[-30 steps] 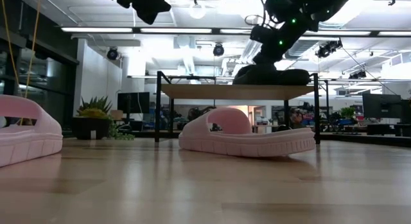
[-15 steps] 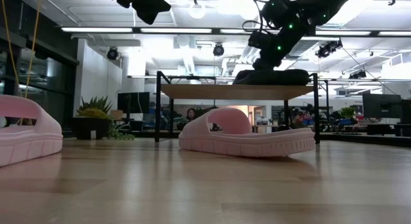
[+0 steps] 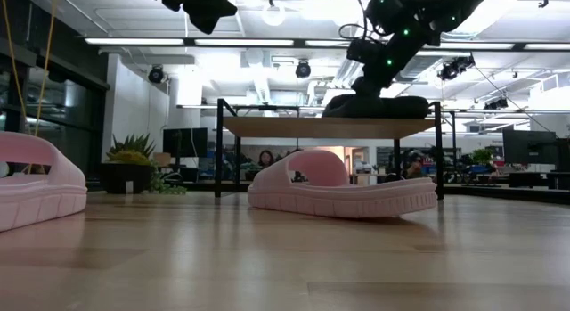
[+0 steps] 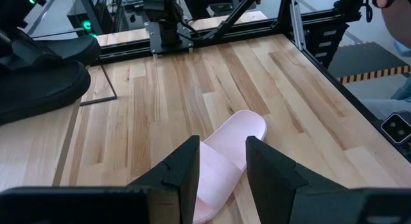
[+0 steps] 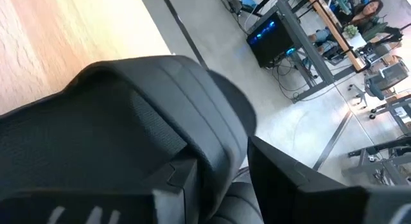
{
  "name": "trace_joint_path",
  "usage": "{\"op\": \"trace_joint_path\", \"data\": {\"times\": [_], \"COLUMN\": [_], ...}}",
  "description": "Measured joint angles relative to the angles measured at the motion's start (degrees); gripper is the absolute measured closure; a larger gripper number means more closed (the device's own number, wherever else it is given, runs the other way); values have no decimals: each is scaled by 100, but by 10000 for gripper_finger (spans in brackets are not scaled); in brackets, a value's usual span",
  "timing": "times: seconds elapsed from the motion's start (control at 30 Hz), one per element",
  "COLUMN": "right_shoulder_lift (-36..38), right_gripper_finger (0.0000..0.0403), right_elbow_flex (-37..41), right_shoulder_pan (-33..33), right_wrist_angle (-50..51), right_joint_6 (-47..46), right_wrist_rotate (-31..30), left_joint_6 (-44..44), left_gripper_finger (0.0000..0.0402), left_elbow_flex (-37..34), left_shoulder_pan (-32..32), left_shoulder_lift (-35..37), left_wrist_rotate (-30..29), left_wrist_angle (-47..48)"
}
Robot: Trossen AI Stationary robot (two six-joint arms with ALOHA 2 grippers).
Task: Pick and place slides into the shelf
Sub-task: Put the black slipper on the shelf
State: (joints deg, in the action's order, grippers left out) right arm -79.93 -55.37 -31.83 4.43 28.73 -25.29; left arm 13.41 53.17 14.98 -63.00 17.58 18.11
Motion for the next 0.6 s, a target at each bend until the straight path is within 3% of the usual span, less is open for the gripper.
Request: {"op": "trace_joint_path", "data": {"times": [0.6], "right_shoulder_lift": [197], "right_gripper_finger": [295], "right_elbow_flex": [0], "right_shoulder_pan": [96], "right_wrist_angle": [443], "right_joint_6": [-323], "right_wrist_rotate": [58], "left_joint_6": [-20], "left_gripper_finger": [291], "left_elbow_flex": [0], "left_shoulder_pan": [0], "left_shoulder_lift": [0], "left_wrist_rotate": [0], "left_wrist_angle": [0]}}
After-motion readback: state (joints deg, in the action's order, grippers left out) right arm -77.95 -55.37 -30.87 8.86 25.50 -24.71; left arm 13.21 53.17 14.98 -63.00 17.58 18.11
